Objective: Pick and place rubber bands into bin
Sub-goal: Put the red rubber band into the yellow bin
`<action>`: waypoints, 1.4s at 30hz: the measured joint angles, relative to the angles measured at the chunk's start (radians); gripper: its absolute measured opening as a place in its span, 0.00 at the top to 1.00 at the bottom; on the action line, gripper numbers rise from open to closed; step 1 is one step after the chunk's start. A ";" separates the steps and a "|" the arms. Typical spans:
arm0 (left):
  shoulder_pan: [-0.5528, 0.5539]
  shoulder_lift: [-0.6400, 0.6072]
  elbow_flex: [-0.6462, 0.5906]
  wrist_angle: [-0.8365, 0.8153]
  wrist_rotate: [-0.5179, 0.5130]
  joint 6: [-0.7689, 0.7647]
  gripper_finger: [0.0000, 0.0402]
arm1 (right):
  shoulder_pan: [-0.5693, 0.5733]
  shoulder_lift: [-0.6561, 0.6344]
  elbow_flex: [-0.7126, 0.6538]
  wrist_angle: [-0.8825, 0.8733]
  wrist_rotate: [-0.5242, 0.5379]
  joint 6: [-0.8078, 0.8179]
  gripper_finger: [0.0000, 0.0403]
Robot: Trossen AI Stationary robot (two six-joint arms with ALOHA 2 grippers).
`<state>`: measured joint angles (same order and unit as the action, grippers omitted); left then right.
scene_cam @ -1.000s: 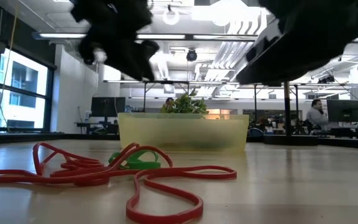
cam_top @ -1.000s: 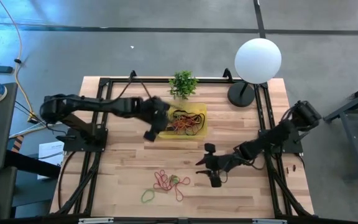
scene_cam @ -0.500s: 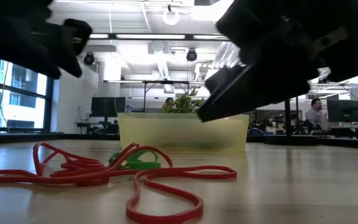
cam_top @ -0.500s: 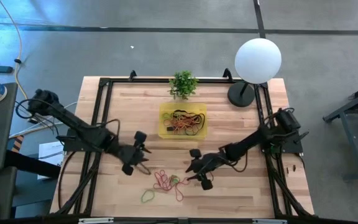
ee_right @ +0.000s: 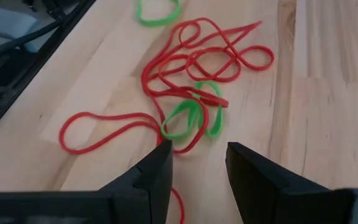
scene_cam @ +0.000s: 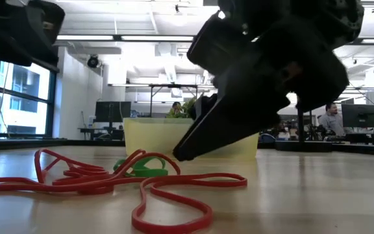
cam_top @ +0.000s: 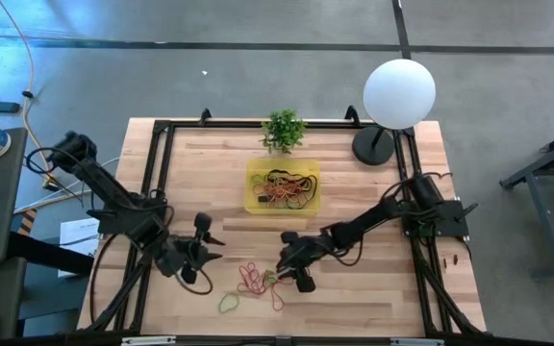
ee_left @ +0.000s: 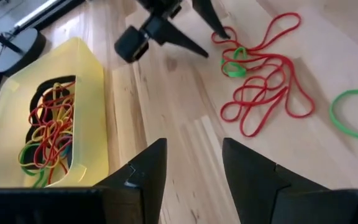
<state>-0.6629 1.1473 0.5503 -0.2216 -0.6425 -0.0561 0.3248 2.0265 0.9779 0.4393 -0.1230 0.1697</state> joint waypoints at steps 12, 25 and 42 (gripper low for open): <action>-0.038 0.000 0.000 0.004 -0.059 -0.005 0.64 | 0.000 0.018 0.010 0.014 -0.002 0.013 0.65; -0.038 0.001 0.000 0.011 -0.059 -0.005 0.64 | 0.006 0.018 0.010 0.035 0.039 0.013 0.65; -0.038 0.001 0.000 0.011 -0.058 -0.004 0.64 | 0.023 0.064 0.009 0.088 0.067 0.033 0.66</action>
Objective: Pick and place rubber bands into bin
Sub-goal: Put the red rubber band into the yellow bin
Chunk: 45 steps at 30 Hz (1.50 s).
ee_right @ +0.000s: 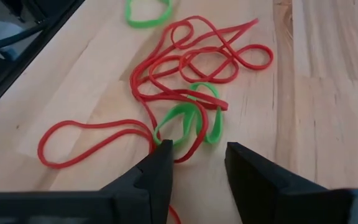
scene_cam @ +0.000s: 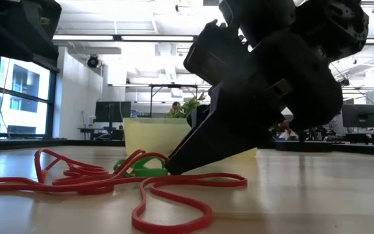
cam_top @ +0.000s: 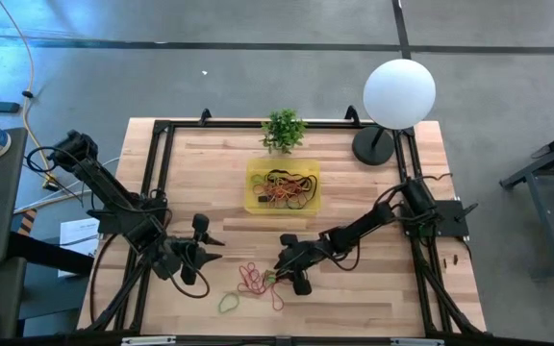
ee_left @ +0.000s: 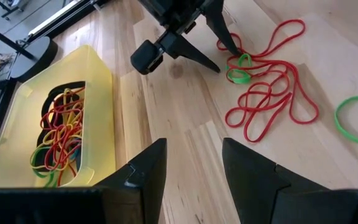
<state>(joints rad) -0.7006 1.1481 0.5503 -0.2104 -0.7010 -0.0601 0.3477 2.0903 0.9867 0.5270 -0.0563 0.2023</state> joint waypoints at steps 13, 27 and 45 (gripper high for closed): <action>0.000 0.000 0.000 0.000 0.000 0.002 0.64 | 0.006 0.000 0.000 0.001 0.006 -0.061 0.98; 0.000 0.000 0.000 -0.006 0.000 0.003 0.64 | 0.013 -0.055 0.000 0.002 0.078 -0.130 1.00; 0.000 0.000 0.000 -0.025 -0.014 0.003 0.64 | 0.013 -0.361 0.001 -0.148 0.258 -0.371 1.00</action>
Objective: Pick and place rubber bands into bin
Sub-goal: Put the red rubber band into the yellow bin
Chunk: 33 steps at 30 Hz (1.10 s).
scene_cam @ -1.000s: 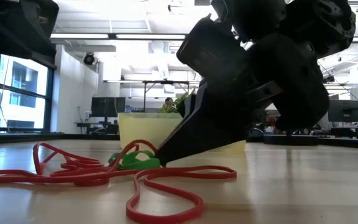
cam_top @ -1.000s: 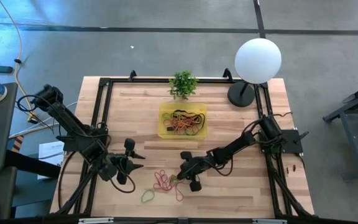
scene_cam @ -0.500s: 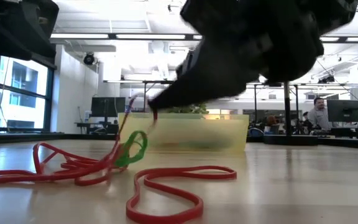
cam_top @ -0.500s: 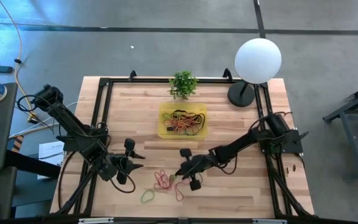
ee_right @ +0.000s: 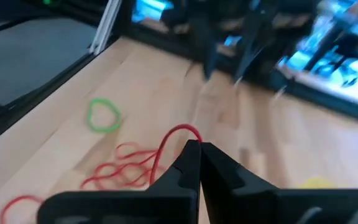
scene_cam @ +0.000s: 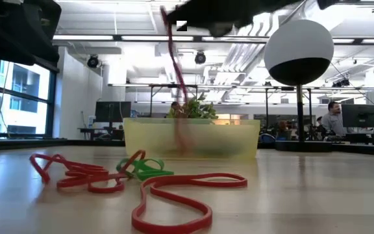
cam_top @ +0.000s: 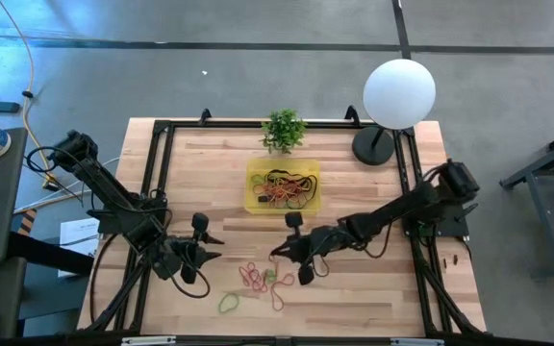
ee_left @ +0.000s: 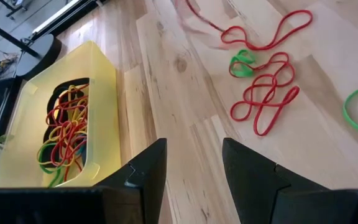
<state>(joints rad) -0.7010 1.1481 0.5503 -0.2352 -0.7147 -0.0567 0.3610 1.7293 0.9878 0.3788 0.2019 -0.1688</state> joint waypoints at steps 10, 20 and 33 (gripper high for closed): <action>0.000 0.000 0.000 -0.001 -0.010 0.001 0.64 | -0.043 -0.198 0.000 -0.097 0.145 -0.172 1.00; 0.000 0.000 0.000 0.000 -0.019 0.003 0.64 | -0.258 -0.275 0.000 -0.197 0.151 -0.207 1.00; 0.000 0.000 0.000 -0.001 -0.031 0.011 0.64 | -0.483 -0.166 -0.002 -0.254 -0.016 -0.122 1.00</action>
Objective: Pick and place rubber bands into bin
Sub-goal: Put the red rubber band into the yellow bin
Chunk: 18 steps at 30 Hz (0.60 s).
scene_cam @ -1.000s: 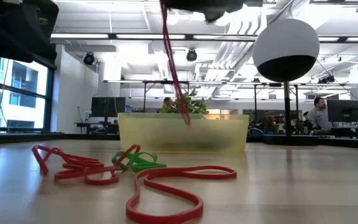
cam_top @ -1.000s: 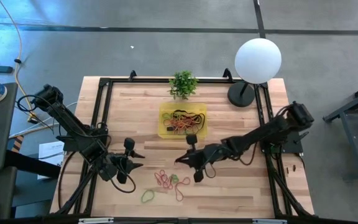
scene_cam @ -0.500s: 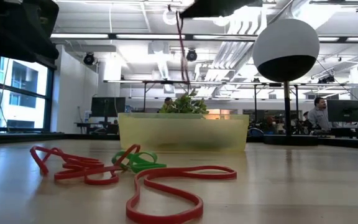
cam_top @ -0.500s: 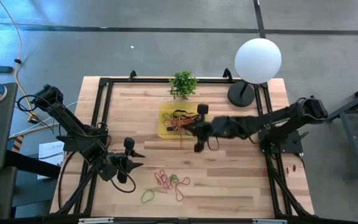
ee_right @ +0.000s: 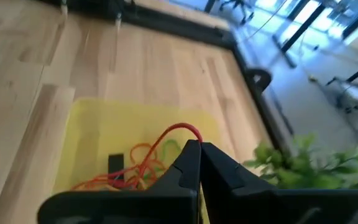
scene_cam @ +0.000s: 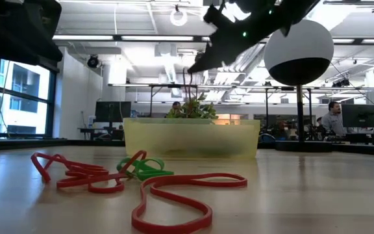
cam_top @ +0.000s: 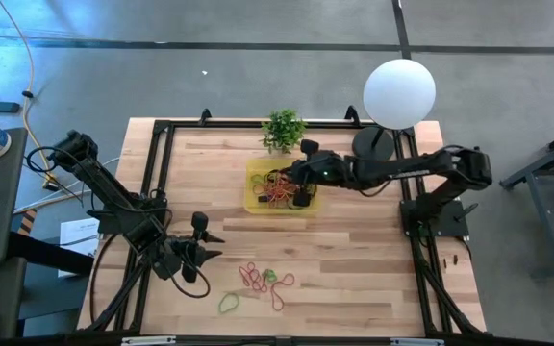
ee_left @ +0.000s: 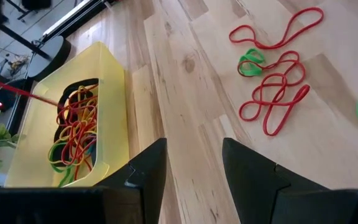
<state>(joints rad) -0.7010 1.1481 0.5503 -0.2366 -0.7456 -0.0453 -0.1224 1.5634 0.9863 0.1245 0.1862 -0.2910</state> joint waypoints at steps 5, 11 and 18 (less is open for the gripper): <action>0.000 0.000 0.000 0.001 -0.007 0.015 0.64 | -0.035 0.064 0.000 -0.001 -0.049 0.025 1.00; 0.000 0.000 0.000 0.001 -0.007 0.015 0.64 | -0.069 0.113 0.000 -0.012 -0.153 0.109 0.99; 0.000 0.000 0.000 0.002 -0.007 0.015 0.64 | -0.076 0.121 0.000 -0.039 -0.219 0.154 0.79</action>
<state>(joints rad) -0.7007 1.1481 0.5503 -0.2342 -0.7528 -0.0303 -0.1980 1.6844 0.9859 0.0858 -0.0332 -0.1370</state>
